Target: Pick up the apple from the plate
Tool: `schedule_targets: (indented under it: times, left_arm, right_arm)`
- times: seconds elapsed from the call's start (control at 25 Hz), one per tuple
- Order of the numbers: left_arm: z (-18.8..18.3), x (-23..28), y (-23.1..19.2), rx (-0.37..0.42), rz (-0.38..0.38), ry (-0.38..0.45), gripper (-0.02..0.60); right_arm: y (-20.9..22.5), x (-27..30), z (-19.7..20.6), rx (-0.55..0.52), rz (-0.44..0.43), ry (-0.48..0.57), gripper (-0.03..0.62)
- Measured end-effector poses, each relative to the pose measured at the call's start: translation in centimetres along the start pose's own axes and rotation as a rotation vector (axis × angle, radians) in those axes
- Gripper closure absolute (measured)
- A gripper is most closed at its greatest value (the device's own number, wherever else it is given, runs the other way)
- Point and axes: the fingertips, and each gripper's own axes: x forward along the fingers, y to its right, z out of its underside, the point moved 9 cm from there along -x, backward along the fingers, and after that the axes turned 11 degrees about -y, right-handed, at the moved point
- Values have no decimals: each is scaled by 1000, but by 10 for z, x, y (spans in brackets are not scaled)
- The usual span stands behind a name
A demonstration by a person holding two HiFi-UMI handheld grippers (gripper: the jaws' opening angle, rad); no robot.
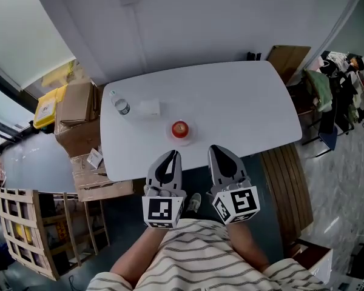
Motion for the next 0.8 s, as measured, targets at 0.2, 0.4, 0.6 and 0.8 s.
schedule_targets:
  times: [0.2, 0.4, 0.6, 0.8]
  left_arm:
    - [4, 11, -9, 9, 6, -29, 577]
    - [13, 25, -14, 25, 18, -65, 577]
    - [29, 38, -22, 21, 27, -105, 575]
    - [41, 51, -30, 17, 26, -121, 565]
  right_arm:
    - [0, 10, 6, 18, 6, -30, 582]
    - [3, 20, 12, 35, 16, -59, 582]
    - [4, 29, 25, 49, 31, -95, 582]
    - [7, 35, 37, 54, 48, -131, 582]
